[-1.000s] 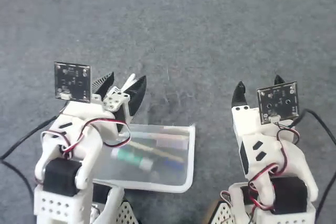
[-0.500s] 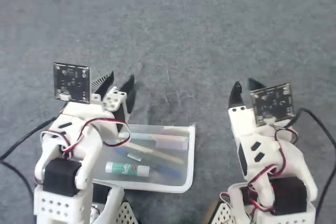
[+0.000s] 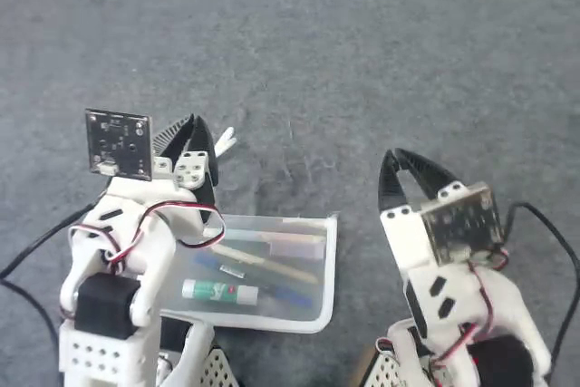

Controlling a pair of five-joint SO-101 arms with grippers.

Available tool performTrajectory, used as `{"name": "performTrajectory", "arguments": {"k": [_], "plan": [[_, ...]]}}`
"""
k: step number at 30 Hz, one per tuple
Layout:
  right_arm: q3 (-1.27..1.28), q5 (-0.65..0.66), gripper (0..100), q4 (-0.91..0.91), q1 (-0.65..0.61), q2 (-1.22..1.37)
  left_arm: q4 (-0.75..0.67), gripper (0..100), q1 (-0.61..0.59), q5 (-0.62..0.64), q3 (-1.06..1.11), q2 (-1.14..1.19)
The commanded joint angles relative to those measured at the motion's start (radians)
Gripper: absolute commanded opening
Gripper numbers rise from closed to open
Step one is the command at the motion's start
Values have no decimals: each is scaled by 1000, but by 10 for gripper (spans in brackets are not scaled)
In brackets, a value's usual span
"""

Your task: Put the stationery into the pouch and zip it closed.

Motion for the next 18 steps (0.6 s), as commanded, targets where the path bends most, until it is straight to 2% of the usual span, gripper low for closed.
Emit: {"name": "performTrajectory", "arguments": {"k": [1, 6, 14, 18], "plan": [[97, 18, 6, -15, 13, -137, -20, 11, -48, 6, -19, -18], [196, 12, 6, -15, 13, -268, -21, 12, -132, 8, 30, -18], [209, 8, 7, 85, 10, -246, -23, 11, -132, -28, 139, -18], [305, 8, 7, 145, 13, -246, -34, 11, -132, -54, 205, -18]]}}
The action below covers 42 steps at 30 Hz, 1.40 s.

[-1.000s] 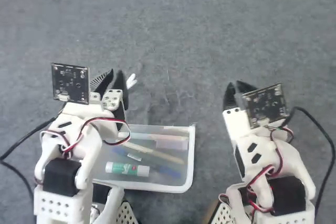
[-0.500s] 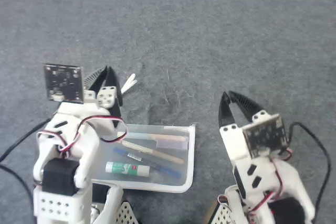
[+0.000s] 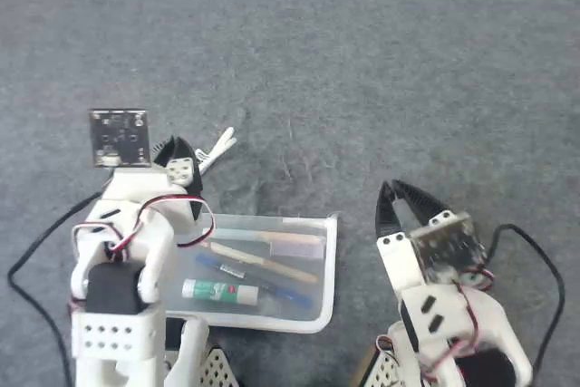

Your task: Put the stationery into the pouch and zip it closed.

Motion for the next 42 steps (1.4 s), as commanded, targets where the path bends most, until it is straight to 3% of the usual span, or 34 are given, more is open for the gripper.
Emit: {"name": "performTrajectory", "arguments": {"k": [1, 11, 21, 25, 32, 42], "plan": [[77, 8, 7, 28, 10, 8, -43, 11, 2, -31, 31, -18], [296, 8, 7, 19, 10, 8, -87, 10, -8, -78, 163, -63], [425, -31, 7, 19, 10, 8, -81, 10, 3, -66, 407, -608], [476, -107, 7, 22, 10, 8, -81, 10, 0, -69, 424, -551], [583, -109, 7, 22, 12, 8, -28, 12, 3, -120, 441, -585], [585, -109, 7, 30, 12, 10, -83, 12, -5, -169, 673, -585]]}}
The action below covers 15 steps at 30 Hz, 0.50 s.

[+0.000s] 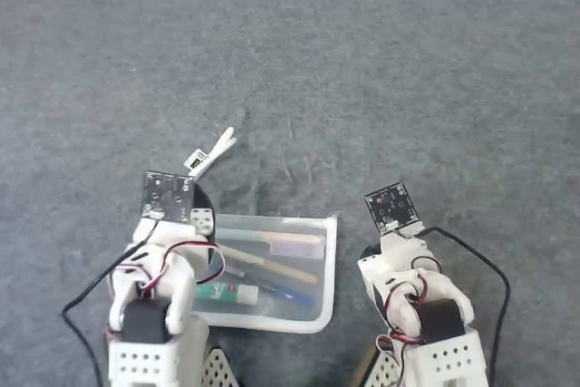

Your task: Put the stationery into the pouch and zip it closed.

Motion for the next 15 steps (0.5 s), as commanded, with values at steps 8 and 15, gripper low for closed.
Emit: {"name": "performTrajectory", "arguments": {"k": [8, 15], "plan": [[21, -12, 7, 5, 10, -2, 17, 12, -2, -11, 56, -23], [21, -12, 7, 5, 10, -2, 198, 12, -8, -11, 56, -21]]}}
